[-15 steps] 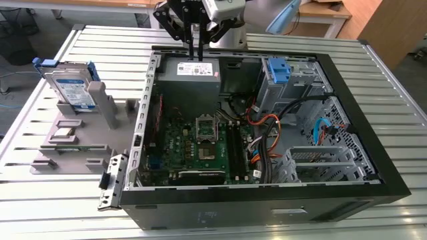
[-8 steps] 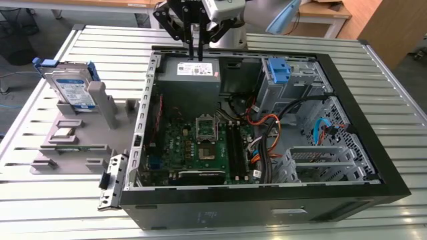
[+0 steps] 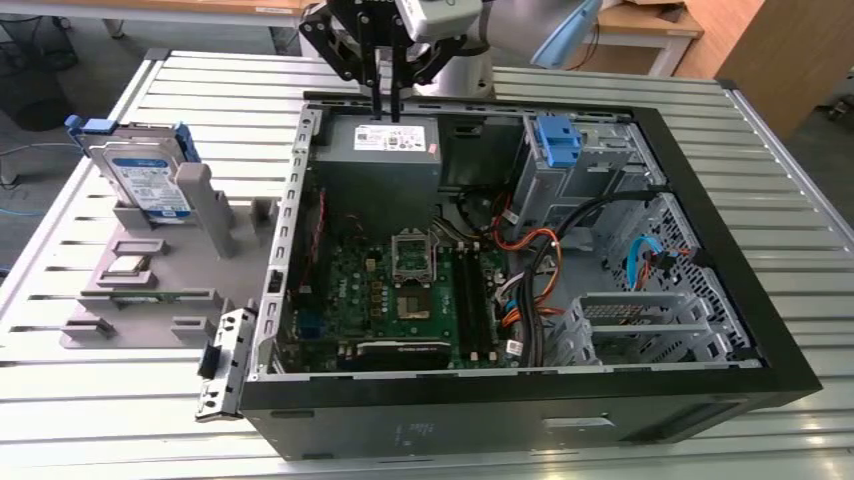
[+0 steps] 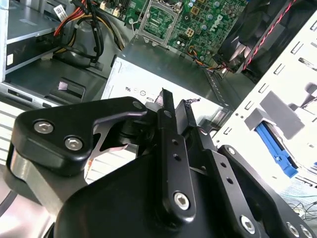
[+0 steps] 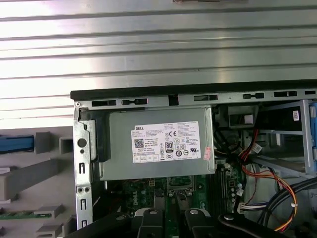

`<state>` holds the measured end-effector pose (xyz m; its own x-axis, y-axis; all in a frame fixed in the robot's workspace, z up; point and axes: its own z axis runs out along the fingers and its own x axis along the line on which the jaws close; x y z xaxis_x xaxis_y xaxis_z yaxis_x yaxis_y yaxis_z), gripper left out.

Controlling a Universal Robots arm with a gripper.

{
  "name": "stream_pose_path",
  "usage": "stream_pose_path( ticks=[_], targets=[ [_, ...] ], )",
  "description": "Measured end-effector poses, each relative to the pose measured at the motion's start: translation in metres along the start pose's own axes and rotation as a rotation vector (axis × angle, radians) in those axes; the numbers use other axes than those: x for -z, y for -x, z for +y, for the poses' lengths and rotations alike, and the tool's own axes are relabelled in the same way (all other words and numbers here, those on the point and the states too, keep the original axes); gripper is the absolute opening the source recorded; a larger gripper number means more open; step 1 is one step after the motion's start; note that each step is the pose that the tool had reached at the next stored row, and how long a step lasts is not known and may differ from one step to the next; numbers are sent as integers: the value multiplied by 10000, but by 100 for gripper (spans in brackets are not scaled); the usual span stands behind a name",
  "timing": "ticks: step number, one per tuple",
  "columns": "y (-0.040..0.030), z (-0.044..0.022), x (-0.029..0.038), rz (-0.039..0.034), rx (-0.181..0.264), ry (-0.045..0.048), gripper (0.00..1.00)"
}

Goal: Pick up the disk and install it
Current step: 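Reach for the disk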

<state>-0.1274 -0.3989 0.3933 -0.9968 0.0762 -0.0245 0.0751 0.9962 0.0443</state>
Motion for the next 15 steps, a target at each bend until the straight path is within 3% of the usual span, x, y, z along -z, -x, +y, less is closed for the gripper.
stream_pose_path(
  ticks=[11, 15],
  targets=[
    [-9, -1, 0, 0, 0, 0, 24],
    [-41, -4, 1, 0, 0, 0, 24]
  ],
)
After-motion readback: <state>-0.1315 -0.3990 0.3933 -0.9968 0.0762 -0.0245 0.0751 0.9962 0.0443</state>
